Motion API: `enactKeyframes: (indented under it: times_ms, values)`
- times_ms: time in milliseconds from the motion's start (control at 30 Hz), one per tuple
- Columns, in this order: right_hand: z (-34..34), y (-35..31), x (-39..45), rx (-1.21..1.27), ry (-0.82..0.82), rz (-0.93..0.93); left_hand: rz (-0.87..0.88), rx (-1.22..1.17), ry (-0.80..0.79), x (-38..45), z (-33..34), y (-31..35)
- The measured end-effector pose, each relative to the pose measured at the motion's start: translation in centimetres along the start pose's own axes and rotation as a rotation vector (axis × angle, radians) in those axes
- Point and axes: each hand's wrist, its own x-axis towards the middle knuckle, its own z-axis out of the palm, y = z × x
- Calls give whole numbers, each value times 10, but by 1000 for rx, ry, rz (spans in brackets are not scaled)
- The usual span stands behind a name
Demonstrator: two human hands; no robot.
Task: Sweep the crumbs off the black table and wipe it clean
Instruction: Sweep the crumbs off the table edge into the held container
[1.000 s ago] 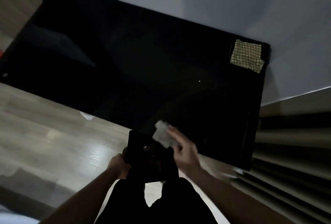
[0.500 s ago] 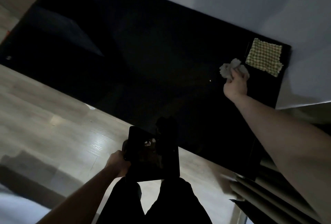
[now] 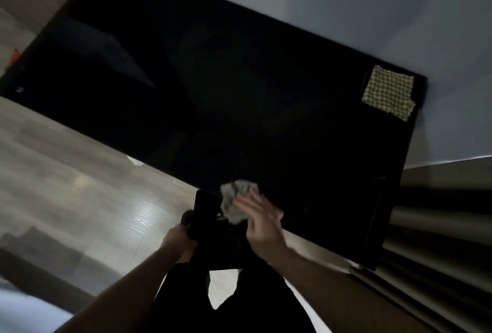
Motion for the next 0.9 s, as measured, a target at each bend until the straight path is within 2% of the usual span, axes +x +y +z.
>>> enactKeyframes:
  times_ms: [133,267,333,500,600,700,800,900]
  values:
    - [8,-20,-44,179,-46,67,2,-16,-1,0,-2,4]
    - [-43,-9,-41,304,158,113,-2,-38,-28,9,2,-5]
    - [-84,9,-32,273,296,120,-6,-38,-40,13,3,-9]
    - [-189,91,-6,58,575,351,11,-15,-29,10,3,-3]
    - [-228,144,6,-74,550,485,24,4,-25,8,4,1]
    - [-226,165,11,-211,423,550,32,28,-22,6,5,3]
    - [-194,149,16,-281,465,589,28,28,-24,4,6,5]
    - [-149,119,11,-277,492,457,34,32,-10,0,7,9]
